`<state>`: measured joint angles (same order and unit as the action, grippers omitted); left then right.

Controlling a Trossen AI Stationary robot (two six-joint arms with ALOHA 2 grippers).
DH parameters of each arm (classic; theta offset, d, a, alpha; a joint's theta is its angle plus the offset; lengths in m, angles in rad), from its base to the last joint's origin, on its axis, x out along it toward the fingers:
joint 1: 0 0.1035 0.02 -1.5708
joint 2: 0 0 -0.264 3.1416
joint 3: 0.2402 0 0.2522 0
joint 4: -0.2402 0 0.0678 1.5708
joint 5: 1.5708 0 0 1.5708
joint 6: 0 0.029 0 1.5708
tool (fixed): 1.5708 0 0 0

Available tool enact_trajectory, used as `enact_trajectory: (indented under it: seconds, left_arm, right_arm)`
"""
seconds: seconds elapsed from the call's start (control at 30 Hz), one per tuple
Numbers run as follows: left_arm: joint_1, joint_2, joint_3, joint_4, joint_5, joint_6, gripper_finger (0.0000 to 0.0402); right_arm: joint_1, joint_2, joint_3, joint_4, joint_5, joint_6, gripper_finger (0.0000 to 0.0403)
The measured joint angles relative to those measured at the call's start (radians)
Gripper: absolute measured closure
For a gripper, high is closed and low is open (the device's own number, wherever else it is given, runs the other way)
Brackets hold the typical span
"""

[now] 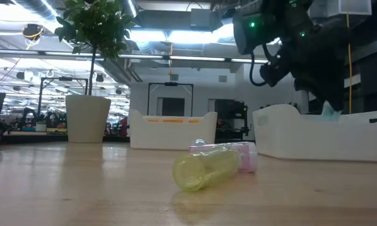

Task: Pick and place medicine bottles into bin by pill shape (circle, oval)
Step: Put the small blue pill bottle into the bottom white bin

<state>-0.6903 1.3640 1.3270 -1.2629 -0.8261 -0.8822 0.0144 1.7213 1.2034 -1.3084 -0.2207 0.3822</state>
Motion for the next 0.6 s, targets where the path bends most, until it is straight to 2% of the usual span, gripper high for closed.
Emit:
enact_trajectory:
  seconds: [0.23, 0.6]
  left_arm:
    - [0.000, 0.000, 0.000, 0.000, 0.000, 0.000, 0.0159]
    - [0.000, 0.000, 0.000, 0.000, 0.000, 0.000, 0.0159]
  right_arm:
    - [-0.004, 0.021, 0.000, -0.011, -0.002, -0.100, 0.0276]
    - [-0.004, 0.021, 0.000, -0.025, 0.009, -0.103, 0.0276]
